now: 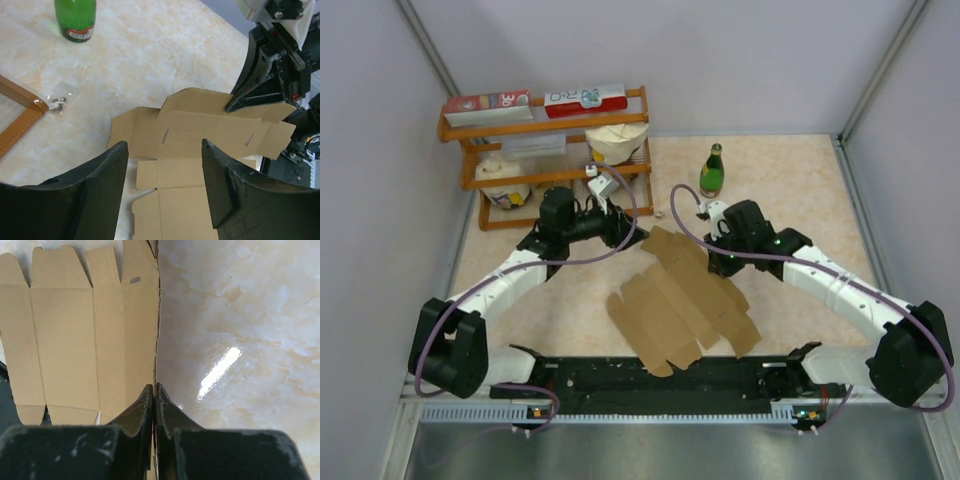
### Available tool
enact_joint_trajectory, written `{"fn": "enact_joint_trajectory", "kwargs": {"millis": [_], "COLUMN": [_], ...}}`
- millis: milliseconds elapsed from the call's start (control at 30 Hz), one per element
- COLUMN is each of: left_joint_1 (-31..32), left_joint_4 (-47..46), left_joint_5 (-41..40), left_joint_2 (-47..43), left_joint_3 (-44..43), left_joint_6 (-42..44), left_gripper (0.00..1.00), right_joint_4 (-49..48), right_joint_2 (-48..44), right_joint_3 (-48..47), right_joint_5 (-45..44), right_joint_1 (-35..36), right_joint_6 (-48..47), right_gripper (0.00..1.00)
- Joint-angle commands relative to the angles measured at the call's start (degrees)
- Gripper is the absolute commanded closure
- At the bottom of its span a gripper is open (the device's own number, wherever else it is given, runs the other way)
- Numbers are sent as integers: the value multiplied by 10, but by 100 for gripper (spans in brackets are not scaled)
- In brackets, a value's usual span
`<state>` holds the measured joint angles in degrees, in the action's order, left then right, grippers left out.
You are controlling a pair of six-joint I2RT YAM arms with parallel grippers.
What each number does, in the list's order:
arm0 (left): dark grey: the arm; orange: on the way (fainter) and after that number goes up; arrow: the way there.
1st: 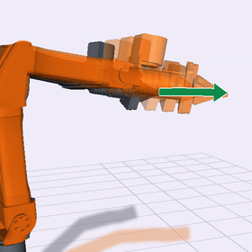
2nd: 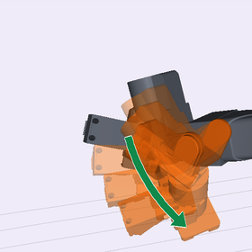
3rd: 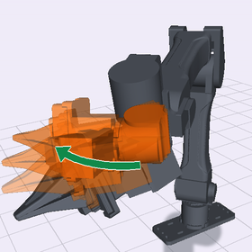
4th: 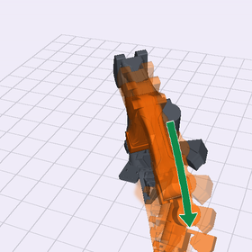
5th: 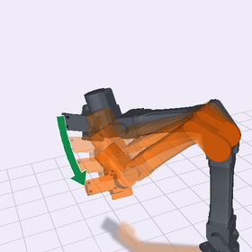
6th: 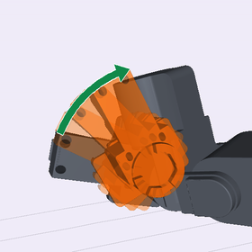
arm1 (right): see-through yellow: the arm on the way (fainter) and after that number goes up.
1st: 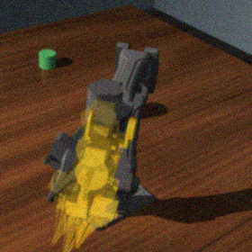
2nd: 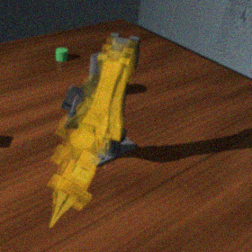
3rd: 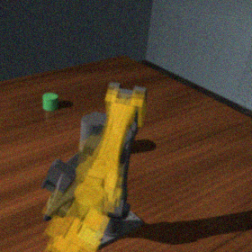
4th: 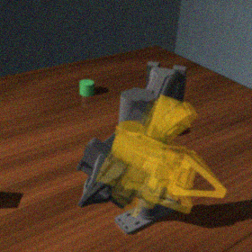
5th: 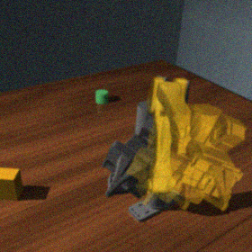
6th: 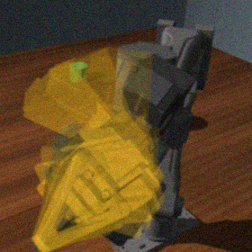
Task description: Fold the paper box
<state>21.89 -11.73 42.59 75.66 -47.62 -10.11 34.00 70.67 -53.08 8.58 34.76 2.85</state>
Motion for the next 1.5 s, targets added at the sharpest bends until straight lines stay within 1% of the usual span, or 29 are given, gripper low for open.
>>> {"fn": "enact_joint_trajectory", "kwargs": {"millis": [0, 167, 233, 267, 367, 433, 633, 833, 1067, 1467], "left_joint_1": [-1, -1, 1, 4, 17, 29, 52, 61, 76, 78], "left_joint_4": [-163, -315, -353, -357, -348, -328, -311, -312, -296, -293], "left_joint_5": [30, 81, 91, 94, 88, 86, 93, 74, 59, 50], "left_joint_2": [-31, 0, 19, 28, 53, 67, 101, 121, 150, 149], "left_joint_3": [51, 95, 96, 91, 76, 67, 67, 65, 39, 50], "left_joint_6": [-51, -112, -127, -127, -106, -78, -33, -19, -4, 5], "left_gripper": [35, 33, 33, 33, 34, 34, 34, 36, 37, 37], "right_joint_4": [-4, -9, -10, -10, -15, -16, -17, -17, -17, -19], "right_joint_2": [5, 6, 7, 5, 1, -3, -12, -12, -17, -26], "right_joint_3": [-27, -24, -23, -24, -20, -19, -14, -13, -8, -3], "right_joint_5": [2, 14, 22, 27, 35, 38, 43, 49, 55, 62], "right_joint_1": [10, 14, 16, 18, 21, 23, 24, 24, 24, 24], "right_joint_6": [-25, -25, -25, -25, -25, -43, -44, -43, -42, -32], "right_gripper": [100, 100, 100, 100, 100, 100, 100, 100, 100, 100]}}
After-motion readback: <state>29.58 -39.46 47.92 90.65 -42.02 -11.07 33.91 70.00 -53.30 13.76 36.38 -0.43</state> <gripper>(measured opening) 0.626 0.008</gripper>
